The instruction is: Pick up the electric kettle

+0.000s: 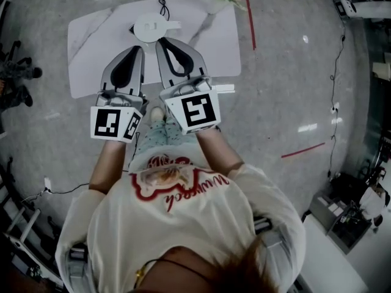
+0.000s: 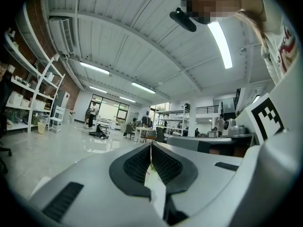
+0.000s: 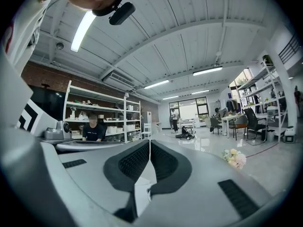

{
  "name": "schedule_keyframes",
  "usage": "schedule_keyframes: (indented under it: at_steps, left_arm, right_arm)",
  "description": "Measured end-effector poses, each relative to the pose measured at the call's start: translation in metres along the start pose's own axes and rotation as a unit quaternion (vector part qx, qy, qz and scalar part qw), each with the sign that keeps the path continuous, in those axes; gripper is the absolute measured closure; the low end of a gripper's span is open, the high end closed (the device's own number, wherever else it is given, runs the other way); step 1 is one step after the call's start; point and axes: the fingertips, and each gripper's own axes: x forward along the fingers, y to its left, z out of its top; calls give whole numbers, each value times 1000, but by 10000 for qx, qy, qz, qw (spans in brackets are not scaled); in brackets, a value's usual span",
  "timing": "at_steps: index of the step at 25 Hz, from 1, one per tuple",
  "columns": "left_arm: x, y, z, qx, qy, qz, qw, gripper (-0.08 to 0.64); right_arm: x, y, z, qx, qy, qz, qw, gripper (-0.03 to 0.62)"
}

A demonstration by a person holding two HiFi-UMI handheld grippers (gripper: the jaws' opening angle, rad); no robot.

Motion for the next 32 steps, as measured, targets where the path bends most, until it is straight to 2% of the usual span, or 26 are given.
schedule_keyframes:
  at_steps: [17, 32]
  left_arm:
    - [23, 20, -65, -118, 312, -145, 9993, 546]
    - [35, 33, -121, -287, 553, -73, 9980, 546]
  right_arm:
    - [22, -19, -59, 60, 196, -169, 9996, 575]
    - [31, -37, -116, 76, 486, -212, 9986, 575]
